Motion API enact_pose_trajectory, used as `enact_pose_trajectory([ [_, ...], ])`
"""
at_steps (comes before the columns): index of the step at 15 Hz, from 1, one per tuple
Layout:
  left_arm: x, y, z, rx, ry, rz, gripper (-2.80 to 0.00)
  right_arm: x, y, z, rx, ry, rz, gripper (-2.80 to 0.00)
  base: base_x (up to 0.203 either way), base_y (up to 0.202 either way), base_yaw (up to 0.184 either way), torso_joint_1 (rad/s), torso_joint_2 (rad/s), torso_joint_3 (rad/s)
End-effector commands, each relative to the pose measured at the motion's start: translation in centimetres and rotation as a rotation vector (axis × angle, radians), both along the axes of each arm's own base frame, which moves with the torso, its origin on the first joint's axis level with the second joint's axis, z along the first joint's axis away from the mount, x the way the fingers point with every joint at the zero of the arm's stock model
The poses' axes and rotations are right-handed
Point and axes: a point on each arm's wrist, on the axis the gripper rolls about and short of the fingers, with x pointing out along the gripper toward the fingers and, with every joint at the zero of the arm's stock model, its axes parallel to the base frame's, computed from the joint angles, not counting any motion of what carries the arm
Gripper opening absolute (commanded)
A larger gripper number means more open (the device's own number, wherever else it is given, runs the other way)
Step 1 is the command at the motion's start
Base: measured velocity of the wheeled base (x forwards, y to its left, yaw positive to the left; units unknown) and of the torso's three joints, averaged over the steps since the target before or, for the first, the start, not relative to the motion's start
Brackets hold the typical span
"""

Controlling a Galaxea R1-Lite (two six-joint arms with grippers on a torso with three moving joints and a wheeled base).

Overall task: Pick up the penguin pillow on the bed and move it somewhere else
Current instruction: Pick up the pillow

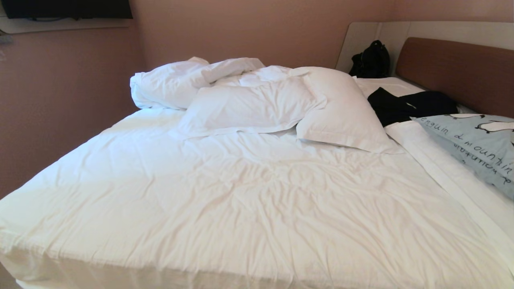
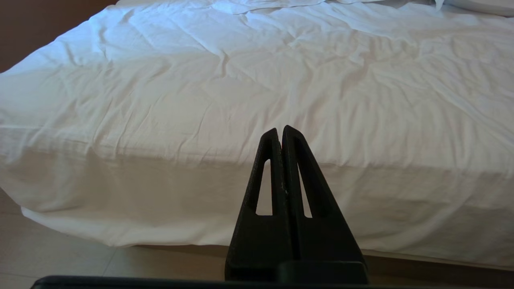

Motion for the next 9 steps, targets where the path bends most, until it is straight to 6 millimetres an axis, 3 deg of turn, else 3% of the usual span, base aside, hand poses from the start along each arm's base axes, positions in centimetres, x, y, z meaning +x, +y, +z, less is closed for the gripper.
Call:
enact_pose_trajectory([
  [1, 0.0, 0.0, 0.0, -0.001, 0.001, 0.001, -2.8, -0.4, 0.0, 0.7, 0.002, -0.002, 0.008, -2.8, 0.0, 0.0, 0.0, 0.0, 0.0, 0.0],
  [5, 0.0, 0.0, 0.0, -0.001, 0.001, 0.001, -2.8, -1.1, 0.0, 3.2, 0.003, -0.018, 0.015, -2.8, 0.0, 0.0, 0.0, 0.0, 0.0, 0.0],
  [9, 0.0, 0.0, 0.0, -0.001, 0.001, 0.001, -2.8, -0.2, 0.0, 5.6, 0.005, 0.036, 0.021, -2.8, 0.0, 0.0, 0.0, 0.0, 0.0, 0.0],
])
